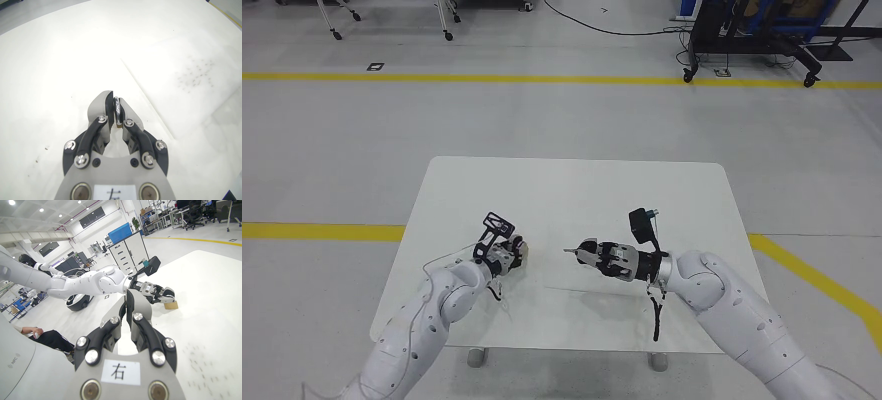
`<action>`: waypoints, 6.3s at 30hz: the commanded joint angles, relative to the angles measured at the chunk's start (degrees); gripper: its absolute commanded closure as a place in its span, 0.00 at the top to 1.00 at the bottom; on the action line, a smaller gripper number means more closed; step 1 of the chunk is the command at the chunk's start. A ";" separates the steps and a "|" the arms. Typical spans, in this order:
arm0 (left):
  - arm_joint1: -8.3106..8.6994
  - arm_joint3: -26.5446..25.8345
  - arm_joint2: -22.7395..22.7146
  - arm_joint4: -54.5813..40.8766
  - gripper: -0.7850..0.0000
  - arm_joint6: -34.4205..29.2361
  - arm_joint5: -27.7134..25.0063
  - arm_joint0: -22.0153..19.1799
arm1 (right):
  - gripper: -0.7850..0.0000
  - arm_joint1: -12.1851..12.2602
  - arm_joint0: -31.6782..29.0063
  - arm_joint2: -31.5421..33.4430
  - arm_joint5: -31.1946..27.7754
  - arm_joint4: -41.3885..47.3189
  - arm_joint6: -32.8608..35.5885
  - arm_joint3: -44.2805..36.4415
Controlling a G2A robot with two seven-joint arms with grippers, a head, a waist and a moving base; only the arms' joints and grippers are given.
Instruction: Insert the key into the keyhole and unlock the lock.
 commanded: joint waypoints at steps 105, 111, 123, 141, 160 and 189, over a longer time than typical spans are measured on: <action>-0.75 2.53 -6.91 -90.37 0.00 -35.44 -25.53 0.79 | 0.00 -9.33 2.95 -2.99 7.72 -40.13 -53.41 9.58; -0.40 0.97 -7.03 -86.20 0.00 -38.03 -29.73 1.65 | 0.00 -10.27 4.56 -3.84 7.66 -33.94 -47.36 10.77; -0.37 0.55 -6.42 -78.32 0.00 -32.04 -27.12 1.77 | 0.00 -11.06 6.63 -5.72 2.11 -34.06 -39.12 10.97; -0.52 2.31 -8.28 -79.89 0.00 -23.34 -19.26 1.65 | 0.00 -10.33 3.95 -3.30 -2.02 -36.78 -37.67 7.95; -1.76 5.64 -6.32 -99.30 0.00 -28.51 7.45 -0.14 | 0.00 -7.62 -8.95 4.05 19.82 -57.24 -30.37 -9.87; -2.88 3.02 -9.10 -94.65 0.00 -20.73 -12.88 2.09 | 0.00 -10.86 0.52 -1.65 17.88 20.81 6.95 2.13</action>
